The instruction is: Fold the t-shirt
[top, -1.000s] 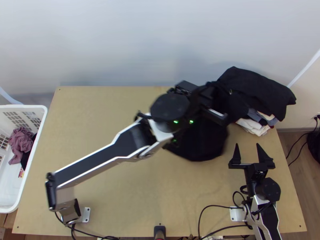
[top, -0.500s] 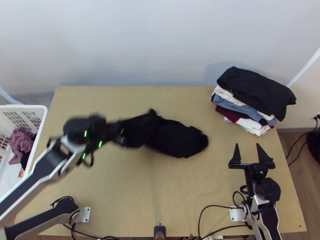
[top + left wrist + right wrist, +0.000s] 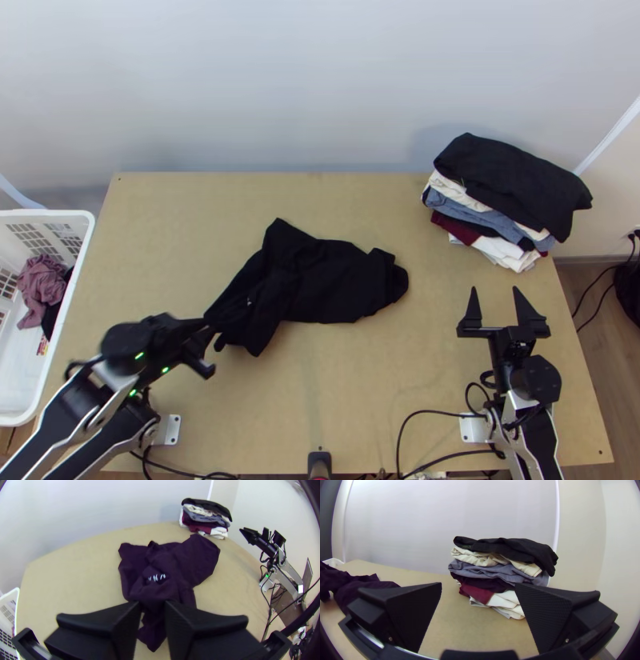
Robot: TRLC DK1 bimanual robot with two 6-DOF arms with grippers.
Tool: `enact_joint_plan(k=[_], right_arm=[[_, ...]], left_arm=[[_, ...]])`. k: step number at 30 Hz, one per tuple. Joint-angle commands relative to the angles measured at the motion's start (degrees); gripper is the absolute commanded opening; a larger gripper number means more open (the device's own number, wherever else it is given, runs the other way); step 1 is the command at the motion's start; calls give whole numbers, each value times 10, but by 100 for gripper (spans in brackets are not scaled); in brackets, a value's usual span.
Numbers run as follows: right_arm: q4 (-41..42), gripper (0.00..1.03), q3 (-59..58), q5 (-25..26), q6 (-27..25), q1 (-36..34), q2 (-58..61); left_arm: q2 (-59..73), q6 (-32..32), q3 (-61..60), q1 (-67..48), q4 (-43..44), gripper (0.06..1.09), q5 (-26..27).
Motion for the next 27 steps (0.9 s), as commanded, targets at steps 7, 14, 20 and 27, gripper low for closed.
enact_joint_plan(k=[7,14,20,27], right_arm=[[-4,99,-6,2,-8,-2,-2],[-4,99,-6,2,-8,-2,-2],[-5,99,-6,2,-8,-2,-2],[-5,99,-6,2,-8,-2,-2]], left_arm=[[-46,30,-11,8,19,79,6],[90,1,71,38,12,105,7],[217,-2,160,81,-2,105,7],[380,-7,317,129,-106,105,7]])
